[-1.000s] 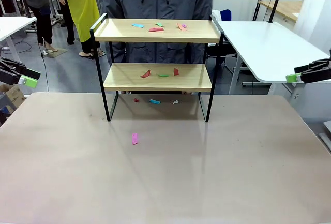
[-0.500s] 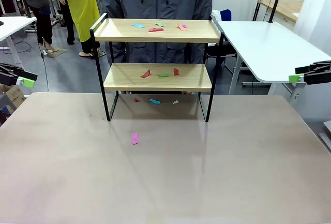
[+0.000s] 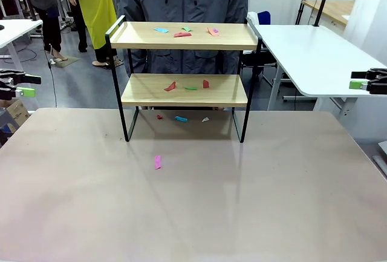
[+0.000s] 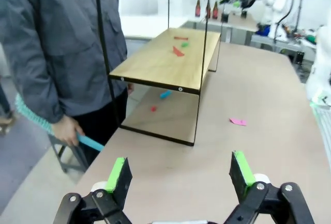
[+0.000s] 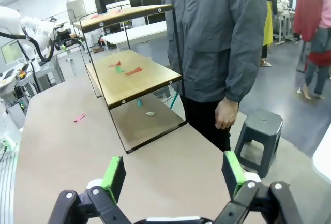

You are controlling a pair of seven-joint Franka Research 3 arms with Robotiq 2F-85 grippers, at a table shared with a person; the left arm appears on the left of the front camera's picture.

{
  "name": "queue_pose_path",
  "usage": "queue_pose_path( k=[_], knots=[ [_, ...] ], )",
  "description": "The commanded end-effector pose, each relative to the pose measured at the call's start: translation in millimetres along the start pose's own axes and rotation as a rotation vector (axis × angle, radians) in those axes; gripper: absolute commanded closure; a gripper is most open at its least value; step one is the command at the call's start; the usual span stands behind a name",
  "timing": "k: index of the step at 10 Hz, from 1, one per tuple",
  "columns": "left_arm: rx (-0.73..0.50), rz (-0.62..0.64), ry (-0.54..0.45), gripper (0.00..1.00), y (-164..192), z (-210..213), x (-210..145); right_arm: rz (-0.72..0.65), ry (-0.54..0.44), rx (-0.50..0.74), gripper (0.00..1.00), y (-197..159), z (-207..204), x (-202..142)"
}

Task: Clean the shelf.
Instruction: Pick up the Duster handed by the human.

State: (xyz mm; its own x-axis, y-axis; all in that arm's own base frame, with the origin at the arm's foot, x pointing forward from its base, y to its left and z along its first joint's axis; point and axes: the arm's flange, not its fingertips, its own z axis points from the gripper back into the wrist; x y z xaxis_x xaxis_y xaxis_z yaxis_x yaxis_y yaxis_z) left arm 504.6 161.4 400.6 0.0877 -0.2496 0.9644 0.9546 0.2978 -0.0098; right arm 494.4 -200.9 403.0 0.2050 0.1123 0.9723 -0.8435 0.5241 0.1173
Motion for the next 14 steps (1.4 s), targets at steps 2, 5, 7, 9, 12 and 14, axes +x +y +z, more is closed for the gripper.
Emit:
queue_pose_path(
  k=[2, 5, 7, 9, 12, 14],
  knots=[
    [-0.013, -0.074, -0.072, 0.00, 14.9, 13.0, -8.0, 0.037, -0.054, 0.001, 0.00, -16.0, 3.9, 4.7],
    [-0.027, -0.066, -0.089, 0.00, 21.7, 14.9, -15.0, 0.024, -0.075, -0.008, 0.00, -23.3, 5.9, 4.4],
    [-0.022, -0.076, -0.110, 0.00, 20.8, 15.2, -14.7, 0.017, -0.079, -0.013, 0.00, -26.7, 6.3, 3.5],
    [-0.029, -0.043, -0.064, 0.00, 18.5, 14.1, -17.2, 0.003, -0.044, -0.014, 0.00, -19.8, 8.5, 1.1],
    [-0.029, -0.043, -0.064, 0.00, 18.5, 14.1, -17.2, 0.003, -0.044, -0.014, 0.00, -19.8, 8.5, 1.1],
    [-0.029, -0.043, -0.064, 0.00, 18.5, 14.1, -17.2, 0.003, -0.044, -0.014, 0.00, -19.8, 8.5, 1.1]
  ],
)
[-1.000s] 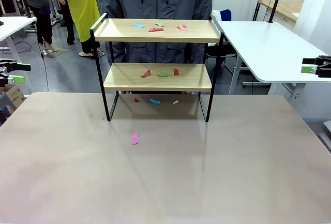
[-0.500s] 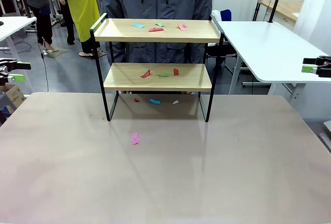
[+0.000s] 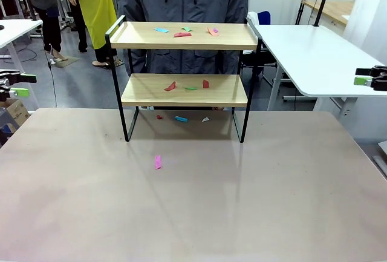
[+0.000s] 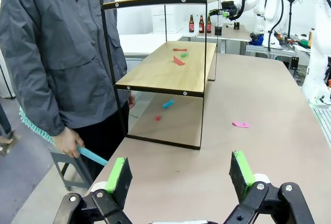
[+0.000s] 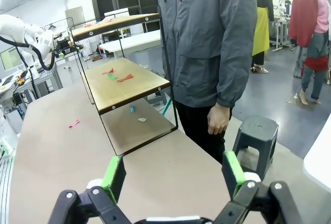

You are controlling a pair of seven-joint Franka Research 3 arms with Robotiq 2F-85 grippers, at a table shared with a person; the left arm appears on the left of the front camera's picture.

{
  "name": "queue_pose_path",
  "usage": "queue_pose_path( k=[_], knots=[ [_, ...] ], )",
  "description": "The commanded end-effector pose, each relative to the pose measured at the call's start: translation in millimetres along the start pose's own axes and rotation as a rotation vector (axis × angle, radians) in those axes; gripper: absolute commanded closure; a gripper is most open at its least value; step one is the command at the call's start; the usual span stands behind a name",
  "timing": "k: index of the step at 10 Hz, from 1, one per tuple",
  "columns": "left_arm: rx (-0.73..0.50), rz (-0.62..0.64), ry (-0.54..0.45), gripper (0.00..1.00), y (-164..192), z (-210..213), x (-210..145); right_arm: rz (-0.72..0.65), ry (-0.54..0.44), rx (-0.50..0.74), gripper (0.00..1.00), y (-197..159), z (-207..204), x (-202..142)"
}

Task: Clean the shelf.
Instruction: Pick up the Duster handed by the human.

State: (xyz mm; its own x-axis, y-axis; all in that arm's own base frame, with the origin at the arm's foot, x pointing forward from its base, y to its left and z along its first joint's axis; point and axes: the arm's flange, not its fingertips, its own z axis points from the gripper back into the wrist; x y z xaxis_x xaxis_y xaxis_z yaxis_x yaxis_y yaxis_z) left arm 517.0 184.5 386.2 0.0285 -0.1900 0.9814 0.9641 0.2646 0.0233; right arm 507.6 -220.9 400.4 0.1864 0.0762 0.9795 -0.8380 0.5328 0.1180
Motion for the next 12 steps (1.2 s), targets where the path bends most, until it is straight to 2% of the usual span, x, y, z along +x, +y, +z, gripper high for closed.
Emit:
queue_pose_path(
  k=[1, 12],
  knots=[
    [-0.004, -0.002, 0.012, 0.00, -0.4, 0.1, 1.4, 0.005, -0.003, -0.004, 0.00, 2.2, -1.4, 3.1],
    [-0.004, -0.002, 0.012, 0.00, -0.4, 0.1, 1.4, 0.005, -0.003, -0.004, 0.00, 2.2, -1.4, 3.1]
  ],
)
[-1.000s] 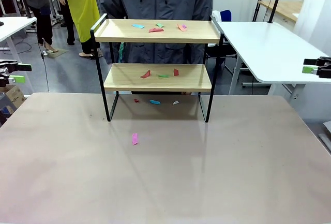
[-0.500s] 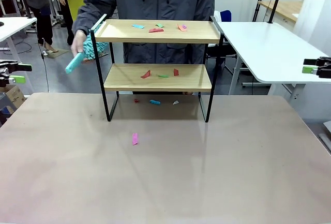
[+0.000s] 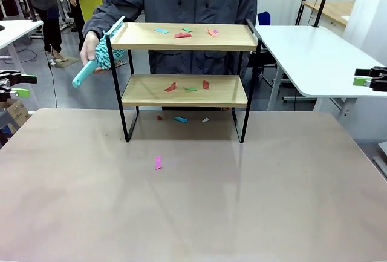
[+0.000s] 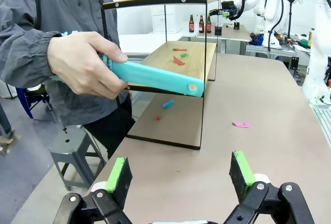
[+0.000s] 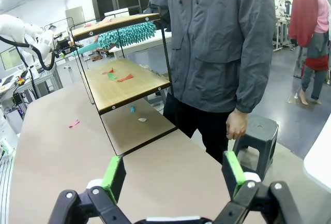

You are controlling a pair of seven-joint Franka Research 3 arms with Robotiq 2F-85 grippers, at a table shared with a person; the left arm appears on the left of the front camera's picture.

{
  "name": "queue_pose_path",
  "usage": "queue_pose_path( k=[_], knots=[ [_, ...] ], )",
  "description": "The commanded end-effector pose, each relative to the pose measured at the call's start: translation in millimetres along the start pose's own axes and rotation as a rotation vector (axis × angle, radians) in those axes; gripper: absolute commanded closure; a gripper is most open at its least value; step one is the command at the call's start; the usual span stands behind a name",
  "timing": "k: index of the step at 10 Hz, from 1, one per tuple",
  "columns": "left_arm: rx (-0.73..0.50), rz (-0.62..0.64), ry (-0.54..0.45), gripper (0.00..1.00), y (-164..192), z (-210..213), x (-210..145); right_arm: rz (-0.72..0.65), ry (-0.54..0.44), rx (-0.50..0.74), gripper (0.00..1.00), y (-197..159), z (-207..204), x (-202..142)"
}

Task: Clean the shelf.
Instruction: Pick up the Duster handed by the human.

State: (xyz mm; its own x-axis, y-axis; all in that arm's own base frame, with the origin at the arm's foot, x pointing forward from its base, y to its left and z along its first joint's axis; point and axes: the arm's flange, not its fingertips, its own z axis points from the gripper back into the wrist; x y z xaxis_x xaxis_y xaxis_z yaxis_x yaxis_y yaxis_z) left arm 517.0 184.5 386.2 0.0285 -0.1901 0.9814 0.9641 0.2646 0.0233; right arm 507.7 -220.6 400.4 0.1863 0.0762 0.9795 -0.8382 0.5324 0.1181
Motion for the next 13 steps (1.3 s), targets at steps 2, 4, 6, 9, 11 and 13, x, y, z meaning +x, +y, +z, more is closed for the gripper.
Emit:
queue_pose_path(
  k=[2, 4, 6, 9, 11, 13],
  knots=[
    [-0.004, -0.002, 0.012, 0.00, -0.4, 0.1, 1.4, 0.005, -0.003, -0.004, 0.00, 2.1, -1.1, 3.0],
    [-0.004, -0.002, 0.012, 0.00, -0.4, 0.1, 1.4, 0.005, -0.003, -0.004, 0.00, 2.1, -1.1, 3.0],
    [-0.004, -0.002, 0.012, 0.00, -0.4, 0.1, 1.4, 0.005, -0.003, -0.004, 0.00, 2.1, -1.1, 3.0],
    [0.072, 0.006, 0.098, 0.00, -10.8, 17.3, 63.8, 0.005, -0.003, -0.004, 0.00, 2.1, -1.1, 3.0],
    [0.087, -0.101, 0.204, 0.00, -37.5, 20.7, 132.1, 0.005, -0.003, -0.004, 0.00, 2.1, -1.1, 3.0],
    [0.194, 0.093, 0.346, 0.00, -63.7, 17.1, 197.4, 0.005, -0.003, -0.004, 0.00, 2.1, -1.1, 3.0]
  ],
)
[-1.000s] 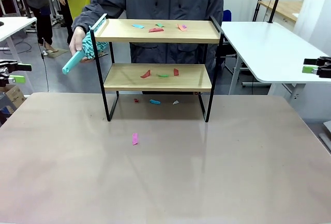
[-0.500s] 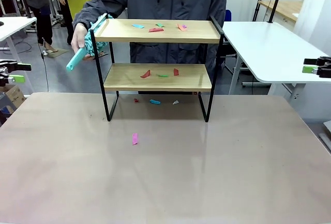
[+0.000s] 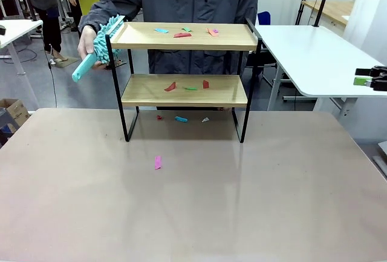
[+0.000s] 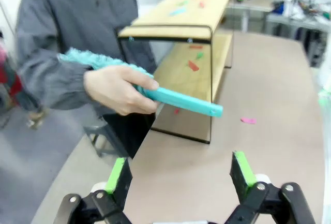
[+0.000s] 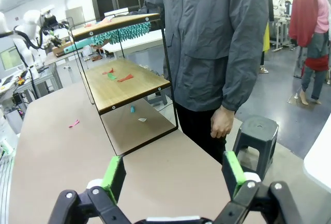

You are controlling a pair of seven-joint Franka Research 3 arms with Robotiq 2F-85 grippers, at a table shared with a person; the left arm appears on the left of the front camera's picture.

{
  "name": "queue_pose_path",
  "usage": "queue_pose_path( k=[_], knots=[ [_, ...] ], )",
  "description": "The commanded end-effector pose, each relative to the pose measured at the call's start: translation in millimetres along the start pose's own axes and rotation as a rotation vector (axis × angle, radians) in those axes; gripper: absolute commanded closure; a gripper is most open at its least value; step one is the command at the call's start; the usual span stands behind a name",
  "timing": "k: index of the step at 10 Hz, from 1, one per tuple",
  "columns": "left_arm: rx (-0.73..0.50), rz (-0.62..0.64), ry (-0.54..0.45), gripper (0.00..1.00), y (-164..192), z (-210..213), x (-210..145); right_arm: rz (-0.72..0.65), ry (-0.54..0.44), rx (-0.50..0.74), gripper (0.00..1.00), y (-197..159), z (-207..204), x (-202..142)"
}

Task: Clean the shelf.
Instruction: Pick up the Duster handed by the human.

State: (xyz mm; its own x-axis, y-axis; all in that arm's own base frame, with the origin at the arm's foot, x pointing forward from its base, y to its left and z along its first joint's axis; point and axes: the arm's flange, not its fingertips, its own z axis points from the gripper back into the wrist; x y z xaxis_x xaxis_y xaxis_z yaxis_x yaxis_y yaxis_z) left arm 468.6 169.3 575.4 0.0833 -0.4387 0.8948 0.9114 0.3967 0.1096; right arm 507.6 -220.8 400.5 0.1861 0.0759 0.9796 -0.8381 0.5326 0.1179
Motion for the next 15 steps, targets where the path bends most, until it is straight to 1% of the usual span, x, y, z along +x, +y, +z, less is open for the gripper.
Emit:
queue_pose_path(
  k=[1, 2, 4, 5, 6, 7, 8, 9, 12, 13, 14, 15],
  knots=[
    [0.066, 0.268, 0.161, 0.00, -39.6, -12.4, 48.1, 0.005, -0.002, -0.004, 0.00, 2.0, -1.3, 2.9],
    [0.103, 0.327, 0.214, 0.00, -65.9, -21.8, 69.6, 0.005, -0.002, -0.004, 0.00, 2.0, -1.3, 2.9],
    [0.181, 0.373, 0.338, 0.00, -109.9, -53.7, 101.2, 0.005, -0.002, -0.004, 0.00, 2.0, -1.3, 2.9],
    [0.272, 0.398, 0.378, 0.00, -125.5, -78.6, 110.6, 0.005, -0.002, -0.004, 0.00, 2.0, -1.3, 2.9],
    [0.309, 0.423, 0.428, 0.00, -133.9, -100.6, 113.3, 0.005, -0.002, -0.004, 0.00, 2.0, -1.3, 2.9],
    [0.354, 0.428, 0.442, 0.00, -137.7, -119.4, 110.8, 0.005, -0.002, -0.004, 0.00, 2.0, -1.3, 2.9],
    [0.332, 0.387, 0.444, 0.00, -142.6, -130.7, 106.0, 0.005, -0.002, -0.004, 0.00, 2.0, -1.3, 2.9],
    [0.307, 0.394, 0.405, 0.00, -140.3, -107.7, 120.0, 0.005, -0.002, -0.004, 0.00, 2.0, -1.3, 2.9],
    [0.307, 0.394, 0.405, 0.00, -140.3, -107.7, 120.0, 0.005, -0.002, -0.004, 0.00, 2.0, -1.3, 2.9],
    [0.309, 0.385, 0.404, 0.00, -140.7, -116.4, 115.4, 0.005, -0.002, -0.004, 0.00, 2.0, -1.3, 2.9],
    [0.414, 0.392, 0.437, 0.00, -140.7, -133.6, 117.3, 0.005, -0.002, -0.004, 0.00, 2.0, -1.3, 2.9],
    [0.454, 0.435, 0.460, 0.00, -138.8, -154.3, 118.4, 0.005, -0.002, -0.004, 0.00, 2.0, -1.3, 2.9]
  ],
)
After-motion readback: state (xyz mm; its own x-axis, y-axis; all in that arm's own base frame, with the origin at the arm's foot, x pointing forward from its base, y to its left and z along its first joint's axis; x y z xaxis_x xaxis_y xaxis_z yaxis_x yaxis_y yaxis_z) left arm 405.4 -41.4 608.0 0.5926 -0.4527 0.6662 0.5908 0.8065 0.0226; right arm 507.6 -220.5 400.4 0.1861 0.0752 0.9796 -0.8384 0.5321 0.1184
